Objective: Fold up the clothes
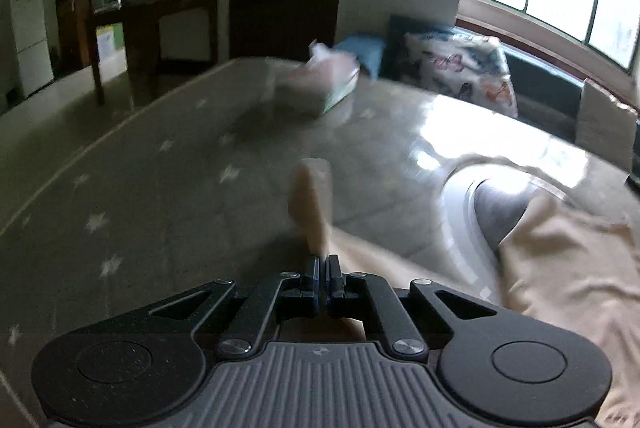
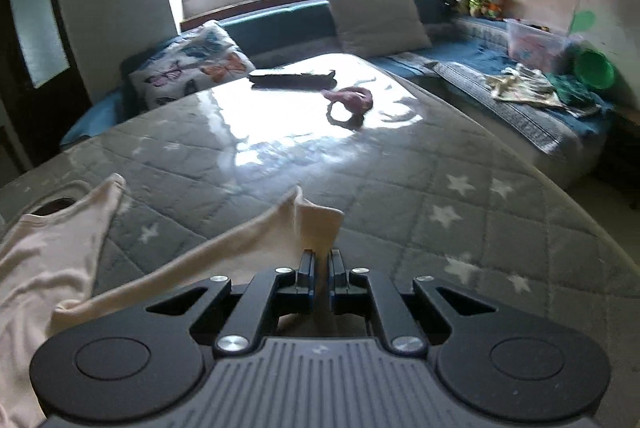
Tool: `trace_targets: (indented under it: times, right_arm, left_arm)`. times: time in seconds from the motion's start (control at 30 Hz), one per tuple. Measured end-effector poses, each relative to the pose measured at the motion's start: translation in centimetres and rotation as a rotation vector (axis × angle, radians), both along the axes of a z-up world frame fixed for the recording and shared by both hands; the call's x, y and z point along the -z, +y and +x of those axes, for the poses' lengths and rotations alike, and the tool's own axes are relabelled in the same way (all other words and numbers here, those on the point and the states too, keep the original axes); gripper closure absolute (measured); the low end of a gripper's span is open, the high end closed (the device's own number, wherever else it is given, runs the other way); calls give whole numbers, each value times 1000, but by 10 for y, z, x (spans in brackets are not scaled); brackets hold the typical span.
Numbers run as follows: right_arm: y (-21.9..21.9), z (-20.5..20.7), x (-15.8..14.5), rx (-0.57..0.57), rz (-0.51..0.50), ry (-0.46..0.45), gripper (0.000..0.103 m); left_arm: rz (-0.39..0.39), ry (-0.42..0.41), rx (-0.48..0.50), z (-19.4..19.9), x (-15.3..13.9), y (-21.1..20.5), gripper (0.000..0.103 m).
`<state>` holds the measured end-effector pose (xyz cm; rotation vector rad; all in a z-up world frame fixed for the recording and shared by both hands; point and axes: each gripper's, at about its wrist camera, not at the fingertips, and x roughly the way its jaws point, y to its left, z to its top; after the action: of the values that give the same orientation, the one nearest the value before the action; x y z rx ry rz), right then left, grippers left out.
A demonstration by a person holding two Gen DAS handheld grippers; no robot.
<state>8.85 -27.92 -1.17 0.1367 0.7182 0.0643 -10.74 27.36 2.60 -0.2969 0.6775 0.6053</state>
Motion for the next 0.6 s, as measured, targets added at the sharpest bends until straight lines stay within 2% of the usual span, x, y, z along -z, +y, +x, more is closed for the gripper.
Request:
trace_targets:
  times: [0.13,0.2,0.27,0.33,0.43,0.6]
  right_arm:
    - [3,-9,-5,-14,-11,-19,94]
    - [10,-16,-9,-49,-10,-28,92]
    - [20,-21,-12,-104,-2,-27,85]
    - [31,-27,-15,-159,5,-27,71]
    - [52,-37,-20,-266,17,-26,65]
    - [96,-54,-28,-471,19,-27,60]
  left_arm:
    - [10,23,-24,-14,6,1,97]
    - [23,19,1,-17,4,-7,97]
    - [26,11,47,-19,0,-21,96]
    - [28,-7,110,-21,-4,-37,89]
    - [31,-31,229,-17,-10,-65,80]
    - [31,-51,453,-2,-9,-122,80]
